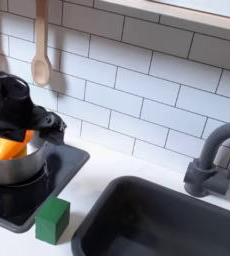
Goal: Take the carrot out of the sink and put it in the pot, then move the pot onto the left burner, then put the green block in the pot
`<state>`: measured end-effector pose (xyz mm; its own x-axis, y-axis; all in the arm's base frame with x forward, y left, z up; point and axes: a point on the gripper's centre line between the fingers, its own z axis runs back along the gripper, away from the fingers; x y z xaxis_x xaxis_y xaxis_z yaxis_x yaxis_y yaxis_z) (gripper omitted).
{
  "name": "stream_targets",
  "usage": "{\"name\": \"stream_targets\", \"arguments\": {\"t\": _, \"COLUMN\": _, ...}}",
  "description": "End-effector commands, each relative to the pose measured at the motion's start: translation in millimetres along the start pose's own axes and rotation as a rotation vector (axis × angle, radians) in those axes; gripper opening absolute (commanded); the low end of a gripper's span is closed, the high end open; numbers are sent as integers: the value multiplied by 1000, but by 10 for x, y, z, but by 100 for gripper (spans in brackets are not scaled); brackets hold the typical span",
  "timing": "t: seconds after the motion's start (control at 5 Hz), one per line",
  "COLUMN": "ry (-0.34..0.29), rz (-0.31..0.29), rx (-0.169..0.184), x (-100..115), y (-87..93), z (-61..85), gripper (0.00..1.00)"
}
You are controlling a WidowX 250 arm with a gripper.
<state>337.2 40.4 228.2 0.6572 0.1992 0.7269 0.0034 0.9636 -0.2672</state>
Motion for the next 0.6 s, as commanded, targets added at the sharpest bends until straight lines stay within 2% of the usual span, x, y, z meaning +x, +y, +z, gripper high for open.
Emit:
{"name": "stream_targets", "arguments": {"t": 0.0, "ry": 29, "rz": -26, "rx": -9, "x": -136, "y": -122, "z": 14, "gripper": 100}}
{"name": "stream_targets", "arguments": {"t": 0.4, "ry": 27, "rz": -16, "rx": -12, "x": -133, "y": -140, "z": 19, "gripper": 100}}
